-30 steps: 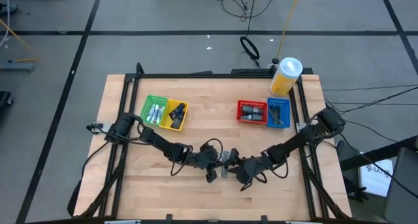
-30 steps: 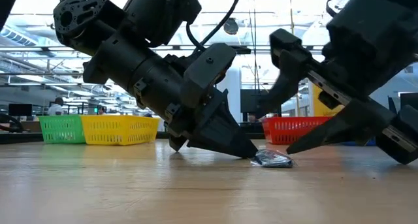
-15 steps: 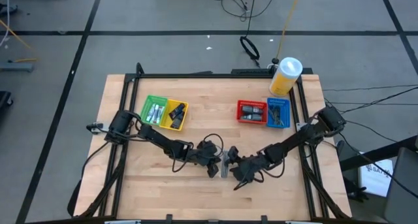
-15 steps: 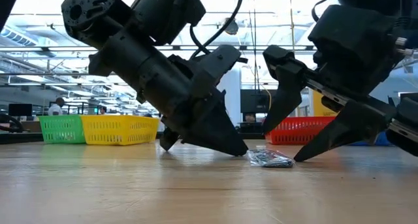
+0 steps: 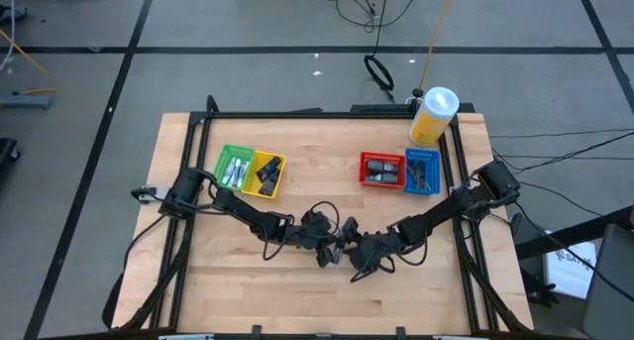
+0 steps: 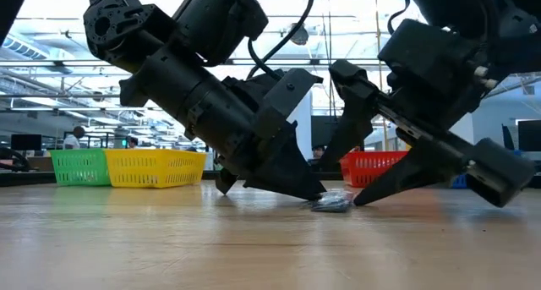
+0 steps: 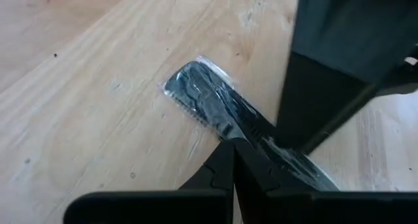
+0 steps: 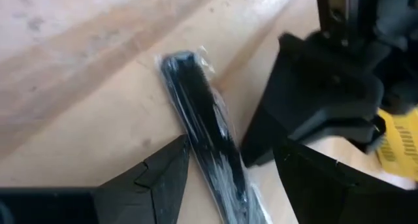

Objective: Pick & Place Travel size toiletries
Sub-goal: Put the comb into the blue bin

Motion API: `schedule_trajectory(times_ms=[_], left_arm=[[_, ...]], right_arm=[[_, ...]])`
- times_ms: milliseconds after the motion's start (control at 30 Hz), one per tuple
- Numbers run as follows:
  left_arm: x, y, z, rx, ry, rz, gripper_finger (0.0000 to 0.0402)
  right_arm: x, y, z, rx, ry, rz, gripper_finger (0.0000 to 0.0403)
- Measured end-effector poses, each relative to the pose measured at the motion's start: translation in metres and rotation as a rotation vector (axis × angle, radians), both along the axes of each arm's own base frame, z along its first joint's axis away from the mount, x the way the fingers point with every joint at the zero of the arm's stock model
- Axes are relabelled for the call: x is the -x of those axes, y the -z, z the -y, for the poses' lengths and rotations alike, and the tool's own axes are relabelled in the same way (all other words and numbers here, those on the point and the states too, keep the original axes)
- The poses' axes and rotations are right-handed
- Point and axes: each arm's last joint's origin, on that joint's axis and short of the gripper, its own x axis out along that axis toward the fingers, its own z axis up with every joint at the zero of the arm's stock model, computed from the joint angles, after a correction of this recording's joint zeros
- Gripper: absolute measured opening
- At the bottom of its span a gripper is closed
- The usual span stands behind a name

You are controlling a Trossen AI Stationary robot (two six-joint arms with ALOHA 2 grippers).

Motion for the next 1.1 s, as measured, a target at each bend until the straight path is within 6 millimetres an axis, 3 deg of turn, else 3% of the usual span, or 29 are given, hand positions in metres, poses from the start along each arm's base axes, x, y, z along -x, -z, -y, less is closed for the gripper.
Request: schedule_trajectory(times_ms=[600,767,1100], left_arm=[[-0.001,-0.005,0.016,-0.024,0.086,0.085,0.0008],[-0.001,-0.006,0.02,-0.021,0.108,0.097,0.0002],[-0.002,-0.011,0.022,-0.028,0.125,0.14,0.0005]], right_arm=[[0.004,-0.002,-0.013,-0.047,0.043,0.045,0.0206],[0.002,-0.001,-0.005,-0.123,0.086,0.019,0.0168],[0.0,0.0,0.002,-0.08,0.08,-0.003,0.0065]])
